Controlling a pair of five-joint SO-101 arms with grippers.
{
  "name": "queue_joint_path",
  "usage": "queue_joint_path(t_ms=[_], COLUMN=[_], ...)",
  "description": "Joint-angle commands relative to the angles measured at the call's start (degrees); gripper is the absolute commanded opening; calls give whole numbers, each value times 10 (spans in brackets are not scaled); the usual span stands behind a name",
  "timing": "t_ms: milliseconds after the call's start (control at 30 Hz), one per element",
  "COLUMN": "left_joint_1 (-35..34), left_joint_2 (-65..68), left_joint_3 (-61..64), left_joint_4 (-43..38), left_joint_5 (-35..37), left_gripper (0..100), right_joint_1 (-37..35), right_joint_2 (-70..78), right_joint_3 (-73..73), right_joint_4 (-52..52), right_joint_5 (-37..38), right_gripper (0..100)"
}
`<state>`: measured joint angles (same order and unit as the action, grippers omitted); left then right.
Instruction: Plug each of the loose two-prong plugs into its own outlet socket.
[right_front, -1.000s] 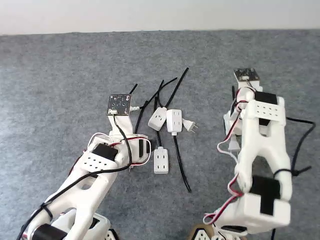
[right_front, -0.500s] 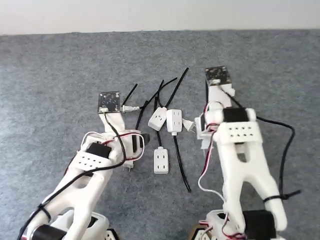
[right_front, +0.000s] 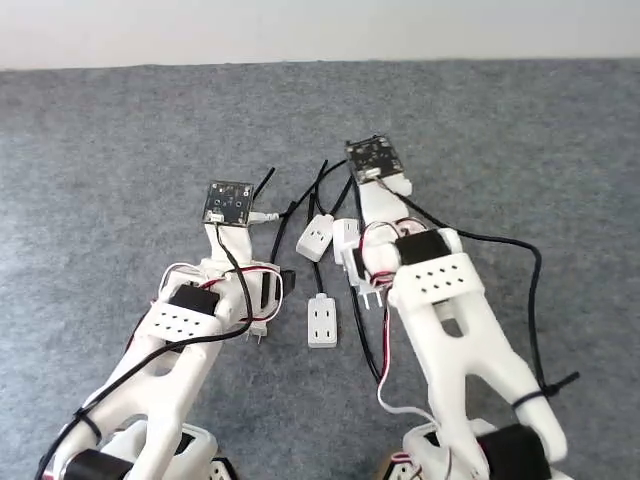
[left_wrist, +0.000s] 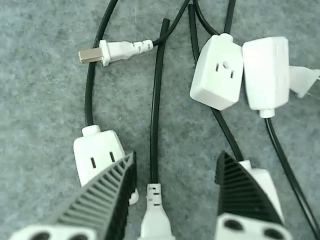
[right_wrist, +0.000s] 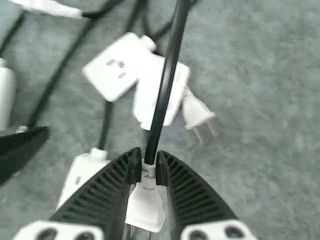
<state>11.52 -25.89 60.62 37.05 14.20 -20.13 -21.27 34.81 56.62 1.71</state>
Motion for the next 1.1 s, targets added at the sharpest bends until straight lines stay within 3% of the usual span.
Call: queue_joint_path(t_ms=[0,233,333,467,700,900,1067], left_joint_1=[-23,-52,-52,-32,-5,-2,8], left_joint_2=[-12,-11,-11,-11,-11,-11,-12], left_joint_3=[-12,-4,6,29,84,89,92], left_joint_4=[-23,-62,-88,-143,-284,-302,-332], left_joint_5=[-5,111,117,117,117,117,116], left_gripper=[246,246,227,117,13,13,14], right_joint_1=[-35,-120,-134,-154,-170,-242,-257], right_joint_2=[-68,-191,-235,-265,-269,-269,-266], right_joint_3=[5,21,21,22,31,68,84], right_joint_4=[29,153,179,197,202,199,192], right_joint_5=[-3,72,73,91,98,117,127], right_gripper=[8,8,8,8,8,8,8])
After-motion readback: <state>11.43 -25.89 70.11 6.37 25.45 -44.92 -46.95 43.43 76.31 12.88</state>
